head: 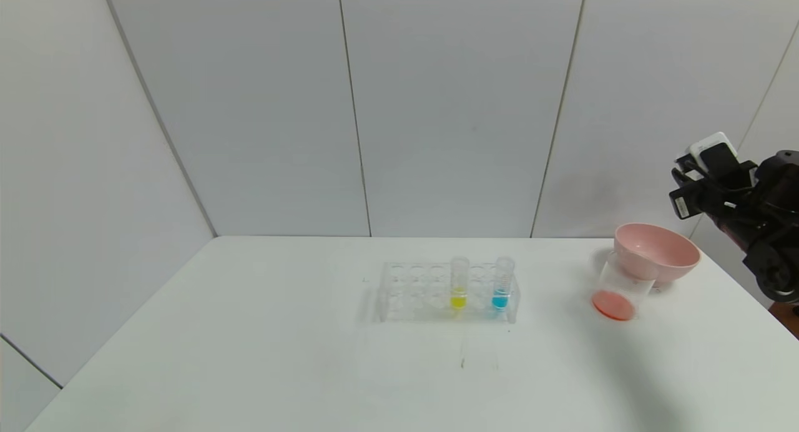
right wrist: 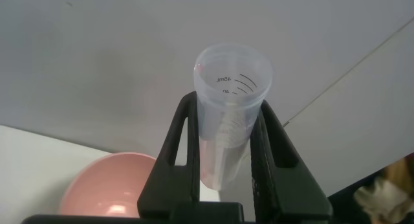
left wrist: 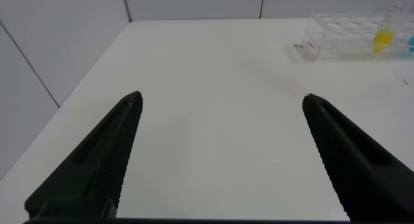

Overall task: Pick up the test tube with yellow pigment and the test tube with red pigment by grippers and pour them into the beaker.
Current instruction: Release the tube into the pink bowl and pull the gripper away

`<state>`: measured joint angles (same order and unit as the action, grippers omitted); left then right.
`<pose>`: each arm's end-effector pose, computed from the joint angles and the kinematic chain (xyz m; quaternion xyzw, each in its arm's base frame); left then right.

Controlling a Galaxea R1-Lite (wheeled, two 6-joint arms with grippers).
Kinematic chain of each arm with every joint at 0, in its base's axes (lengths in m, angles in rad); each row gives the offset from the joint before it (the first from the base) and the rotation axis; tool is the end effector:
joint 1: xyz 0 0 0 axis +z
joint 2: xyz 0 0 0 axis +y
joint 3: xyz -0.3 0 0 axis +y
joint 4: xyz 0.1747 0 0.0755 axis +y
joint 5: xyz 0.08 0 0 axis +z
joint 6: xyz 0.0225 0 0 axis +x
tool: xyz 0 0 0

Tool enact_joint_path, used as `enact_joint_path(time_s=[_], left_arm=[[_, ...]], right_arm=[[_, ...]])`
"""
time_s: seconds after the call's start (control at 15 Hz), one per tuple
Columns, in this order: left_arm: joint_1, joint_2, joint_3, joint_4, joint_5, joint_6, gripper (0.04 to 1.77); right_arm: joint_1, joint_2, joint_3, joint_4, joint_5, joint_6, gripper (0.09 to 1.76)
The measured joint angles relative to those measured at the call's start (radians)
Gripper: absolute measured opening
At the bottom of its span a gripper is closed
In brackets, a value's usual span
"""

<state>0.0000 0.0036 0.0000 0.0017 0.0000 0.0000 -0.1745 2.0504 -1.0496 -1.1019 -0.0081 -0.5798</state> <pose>-0.0225 0.0000 0.0754 0.0000 0.0026 0.0000 1.0000 0.3922 -0.0693 0.1702 -0.2883 -0.0222 -0.1017 0.9519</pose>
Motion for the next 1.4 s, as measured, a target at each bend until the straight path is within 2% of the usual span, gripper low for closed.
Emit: enact_joint_path(time_s=[0.07,0.47,0.53,0.73,0.93,1.2,1.4], left_arm=[[0.0,0.0,0.0,0.0,0.0,0.0,1.76],[0.0,0.0,0.0,0.0,0.0,0.0,1.76],[0.0,0.0,0.0,0.0,0.0,0.0,1.76],[0.0,0.0,0.0,0.0,0.0,0.0,1.76],[0.0,0.0,0.0,0.0,0.0,0.0,1.76],[0.0,0.0,0.0,0.0,0.0,0.0,1.76],[0.0,0.0,0.0,0.0,0.0,0.0,1.76]], right_arm=[[0.0,0.006,0.008,0.001,-0.007,0.07,0.51],[-0.023,0.048,0.076,-0.009,-0.013,0.307,0.51],[-0.025,0.055,0.077,-0.013,-0.012,0.309,0.58],[-0.03,0.069,0.081,-0.013,-0.012,0.31,0.95],[-0.032,0.08,0.084,-0.009,-0.012,0.312,1.19],[-0.03,0.05,0.11,0.01,-0.006,0.337,1.4],[-0.007,-0.061,0.164,0.042,0.018,0.417,1.49]])
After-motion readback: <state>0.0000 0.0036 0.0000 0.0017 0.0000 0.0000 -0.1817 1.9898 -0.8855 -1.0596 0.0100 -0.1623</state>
